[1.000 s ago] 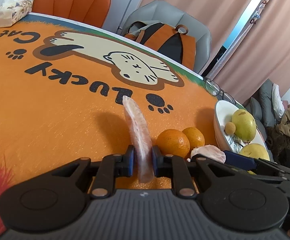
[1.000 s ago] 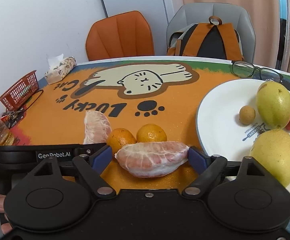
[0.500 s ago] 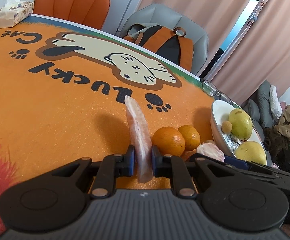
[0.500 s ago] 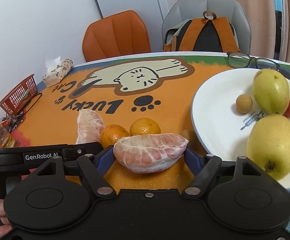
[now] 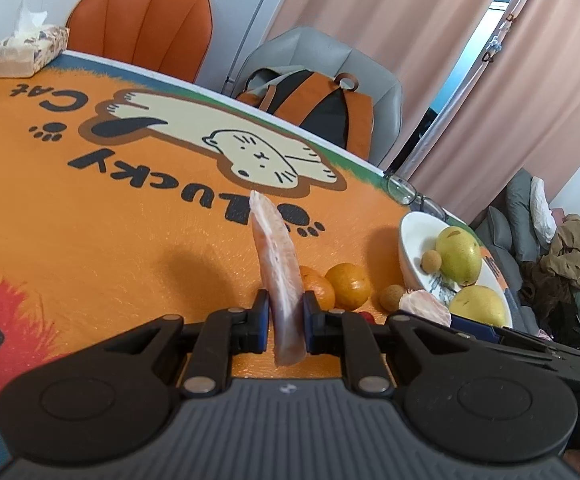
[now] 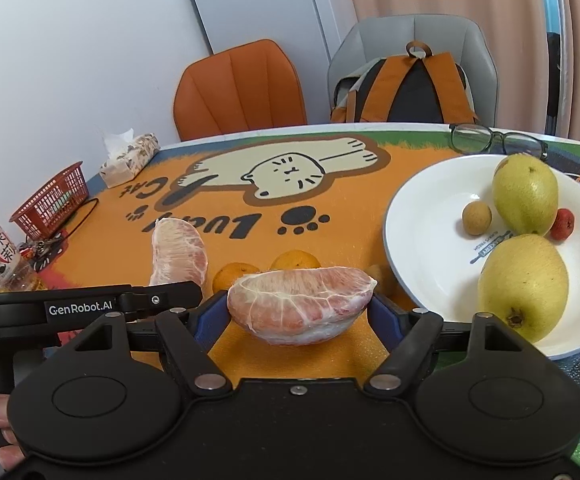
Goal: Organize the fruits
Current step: 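Grasp and lift the peeled pomelo segment with the right tool while the left tool holds the strip, then carry the pomelo segment into the bowl with the right tool while the left tool drops the strip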
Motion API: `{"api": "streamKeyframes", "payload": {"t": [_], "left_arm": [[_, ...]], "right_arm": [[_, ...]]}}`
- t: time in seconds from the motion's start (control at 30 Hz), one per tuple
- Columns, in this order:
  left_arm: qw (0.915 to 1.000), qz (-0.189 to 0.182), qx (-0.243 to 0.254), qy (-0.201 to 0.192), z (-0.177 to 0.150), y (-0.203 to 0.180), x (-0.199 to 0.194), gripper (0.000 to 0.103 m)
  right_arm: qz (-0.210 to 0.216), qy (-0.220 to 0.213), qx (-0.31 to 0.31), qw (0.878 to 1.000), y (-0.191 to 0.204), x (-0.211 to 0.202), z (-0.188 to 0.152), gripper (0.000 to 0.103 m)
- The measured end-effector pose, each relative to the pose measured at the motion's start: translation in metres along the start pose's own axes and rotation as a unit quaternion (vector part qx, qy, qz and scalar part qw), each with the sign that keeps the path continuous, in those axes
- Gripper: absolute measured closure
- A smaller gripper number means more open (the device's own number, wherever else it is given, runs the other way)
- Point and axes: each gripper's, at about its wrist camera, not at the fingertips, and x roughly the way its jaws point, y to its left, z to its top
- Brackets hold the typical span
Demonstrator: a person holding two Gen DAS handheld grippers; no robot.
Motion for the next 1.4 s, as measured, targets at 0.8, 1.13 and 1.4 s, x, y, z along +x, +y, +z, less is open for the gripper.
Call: {"api": "streamKeyframes", "payload": {"t": [0.8,1.13,1.4], "left_arm": [[0.9985,-0.03,0.044,-0.012,0.002,-0.053,-0.014,0.087],[0.9966,-0.047,0.068,-0.005,0.005,-0.083,-0.004,0.087],[0.9948,-0.055,0.086,0.003,0.007,-0.103,0.008,0.087]], "right_arm": [[-0.039,-0.052,0.02,0.998,-0.034,-0.065,-0.001,0.029],[-0.056,-0.066,0.03,0.996,-0.056,-0.081,0.004,0.029],[-0.066,-0.071,0.04,0.995,-0.073,-0.088,0.007,0.029]]}}
